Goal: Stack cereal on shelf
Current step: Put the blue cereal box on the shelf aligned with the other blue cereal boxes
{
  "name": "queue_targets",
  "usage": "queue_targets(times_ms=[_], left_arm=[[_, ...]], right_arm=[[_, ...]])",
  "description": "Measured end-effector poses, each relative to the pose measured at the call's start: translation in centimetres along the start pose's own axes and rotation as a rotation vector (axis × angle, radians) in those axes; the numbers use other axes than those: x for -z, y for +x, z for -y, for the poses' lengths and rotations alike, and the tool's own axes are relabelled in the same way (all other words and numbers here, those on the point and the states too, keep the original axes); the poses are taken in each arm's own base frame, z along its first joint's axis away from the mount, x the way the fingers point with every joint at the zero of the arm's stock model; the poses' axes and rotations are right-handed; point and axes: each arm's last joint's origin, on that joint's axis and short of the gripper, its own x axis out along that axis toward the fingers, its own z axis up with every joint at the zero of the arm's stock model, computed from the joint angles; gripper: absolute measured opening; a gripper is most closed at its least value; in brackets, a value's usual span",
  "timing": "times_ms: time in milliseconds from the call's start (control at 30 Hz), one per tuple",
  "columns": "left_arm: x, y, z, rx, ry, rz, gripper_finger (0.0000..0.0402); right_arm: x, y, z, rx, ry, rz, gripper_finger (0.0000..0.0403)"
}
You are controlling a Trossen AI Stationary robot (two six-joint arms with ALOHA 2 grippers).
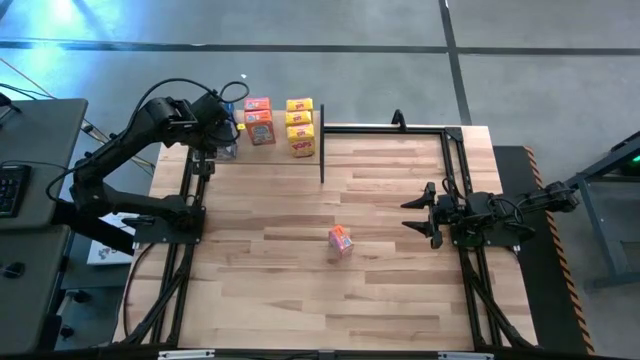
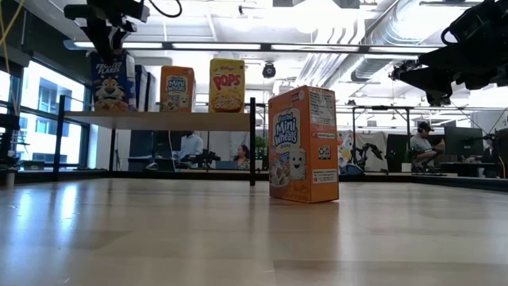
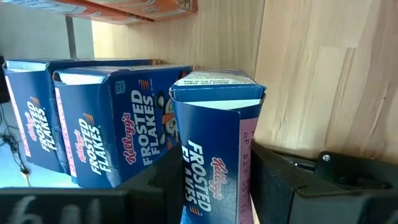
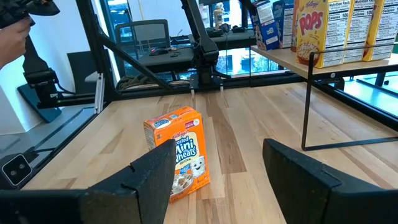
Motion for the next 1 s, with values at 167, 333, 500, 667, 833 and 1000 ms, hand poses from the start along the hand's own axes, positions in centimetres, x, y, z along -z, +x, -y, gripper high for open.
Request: queue_targets(times_ms=[167, 333, 500, 667, 833, 1000], left_arm=[[0.00, 0.00, 0.01, 0.003, 0.000, 0.001, 0.0159], [0.02, 0.00, 0.02, 0.004, 0.005, 0.000, 0.0179], [0.02, 0.00, 0.03, 0.004, 0.000, -0.001, 0.0191], [0.03, -0.02, 0.02, 0.003, -0.001, 0.000, 0.0211], [0.05, -0.02, 0.00, -0.005, -0.002, -0.006, 0.0233], [0.13, -0.07, -0.01, -0.018, -0.006, -0.012, 0.0241]], right_arm=[[0.00, 0.00, 0.00, 0.000, 0.000, 0.000, 0.0234], [0.00, 0.00, 0.00, 0.000, 0.000, 0.000, 0.0234], [0.00, 0.00, 0.00, 0.000, 0.000, 0.000, 0.0234], [0.00, 0.00, 0.00, 0.000, 0.000, 0.000, 0.0234], [0.00, 0.00, 0.00, 0.000, 0.000, 0.000, 0.0234], [0.00, 0.00, 0.00, 0.000, 0.000, 0.000, 0.0234]])
